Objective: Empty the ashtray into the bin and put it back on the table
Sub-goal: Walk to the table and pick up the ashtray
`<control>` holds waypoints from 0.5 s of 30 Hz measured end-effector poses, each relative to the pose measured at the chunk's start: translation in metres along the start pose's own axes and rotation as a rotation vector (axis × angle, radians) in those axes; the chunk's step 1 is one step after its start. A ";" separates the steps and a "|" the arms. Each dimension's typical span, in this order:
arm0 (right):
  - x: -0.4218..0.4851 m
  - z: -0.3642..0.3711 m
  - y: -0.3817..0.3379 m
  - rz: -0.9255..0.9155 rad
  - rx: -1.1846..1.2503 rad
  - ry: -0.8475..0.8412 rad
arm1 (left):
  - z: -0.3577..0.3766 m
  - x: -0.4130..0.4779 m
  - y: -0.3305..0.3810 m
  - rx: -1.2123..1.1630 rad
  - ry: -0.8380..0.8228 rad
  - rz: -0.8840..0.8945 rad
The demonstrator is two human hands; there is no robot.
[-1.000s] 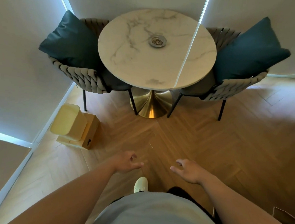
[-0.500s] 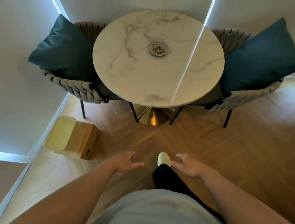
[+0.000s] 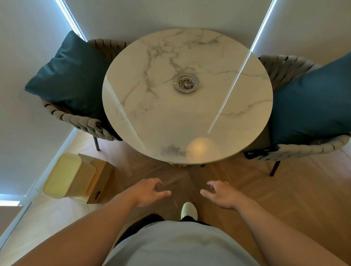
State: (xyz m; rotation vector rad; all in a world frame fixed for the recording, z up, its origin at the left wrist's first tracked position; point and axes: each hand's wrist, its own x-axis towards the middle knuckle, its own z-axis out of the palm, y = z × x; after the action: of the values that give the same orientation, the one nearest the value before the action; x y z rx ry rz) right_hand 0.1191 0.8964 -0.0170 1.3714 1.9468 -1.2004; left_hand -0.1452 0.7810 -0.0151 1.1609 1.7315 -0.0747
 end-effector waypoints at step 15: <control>0.065 -0.091 -0.020 -0.042 -0.037 -0.012 | -0.091 0.081 0.028 -0.045 -0.037 0.038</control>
State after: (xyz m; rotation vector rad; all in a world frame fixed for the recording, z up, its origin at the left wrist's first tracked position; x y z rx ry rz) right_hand 0.0845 1.0048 -0.0130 1.3088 1.9886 -1.1833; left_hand -0.1902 0.8974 -0.0186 1.1520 1.6700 -0.0343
